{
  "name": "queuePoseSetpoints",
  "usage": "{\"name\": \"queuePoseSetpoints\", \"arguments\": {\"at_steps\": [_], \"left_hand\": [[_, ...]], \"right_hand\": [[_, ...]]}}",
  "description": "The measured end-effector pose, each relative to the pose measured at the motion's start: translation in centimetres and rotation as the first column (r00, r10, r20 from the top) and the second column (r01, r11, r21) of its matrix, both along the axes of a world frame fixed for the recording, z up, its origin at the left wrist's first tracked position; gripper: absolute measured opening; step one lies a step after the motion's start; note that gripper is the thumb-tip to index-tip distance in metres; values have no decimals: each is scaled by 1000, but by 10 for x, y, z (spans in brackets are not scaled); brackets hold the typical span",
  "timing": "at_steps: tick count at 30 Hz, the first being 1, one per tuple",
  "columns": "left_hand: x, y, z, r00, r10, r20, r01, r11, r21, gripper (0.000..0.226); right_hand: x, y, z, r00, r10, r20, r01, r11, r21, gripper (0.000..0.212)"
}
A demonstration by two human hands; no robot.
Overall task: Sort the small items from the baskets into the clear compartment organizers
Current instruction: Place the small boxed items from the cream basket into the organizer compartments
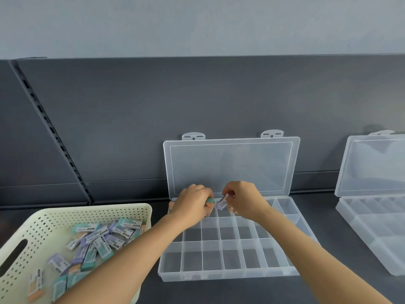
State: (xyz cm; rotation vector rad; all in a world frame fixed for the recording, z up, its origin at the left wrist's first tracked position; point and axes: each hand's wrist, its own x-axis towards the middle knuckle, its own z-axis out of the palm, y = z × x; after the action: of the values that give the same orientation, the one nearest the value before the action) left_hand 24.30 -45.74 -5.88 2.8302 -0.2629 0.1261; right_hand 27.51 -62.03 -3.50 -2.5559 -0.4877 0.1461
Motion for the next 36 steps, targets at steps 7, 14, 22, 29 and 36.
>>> {"name": "queuePoseSetpoints", "arguments": {"at_steps": [7, 14, 22, 29, 36], "left_hand": [[4, 0, -4, 997, 38, 75, -46, 992, 118, 28], [5, 3, -7, 991, 61, 122, -78, 987, 138, 24], [-1, 5, -7, 994, 48, 93, -54, 997, 62, 29], [-5, 15, 2, 996, 26, 86, -22, 999, -48, 38], [-13, 25, 10, 994, 47, 97, -39, 996, -82, 34]], "right_hand": [[9, 3, -6, 998, 2, 69, 6, 993, -116, 11], [12, 15, -11, 995, 85, 59, -69, 972, -226, 16], [16, 11, -12, 996, 88, 35, -82, 986, -144, 17], [7, 0, -3, 995, 88, 49, -81, 987, -138, 28], [-6, 17, -6, 993, 85, 81, -60, 960, -275, 10]]}}
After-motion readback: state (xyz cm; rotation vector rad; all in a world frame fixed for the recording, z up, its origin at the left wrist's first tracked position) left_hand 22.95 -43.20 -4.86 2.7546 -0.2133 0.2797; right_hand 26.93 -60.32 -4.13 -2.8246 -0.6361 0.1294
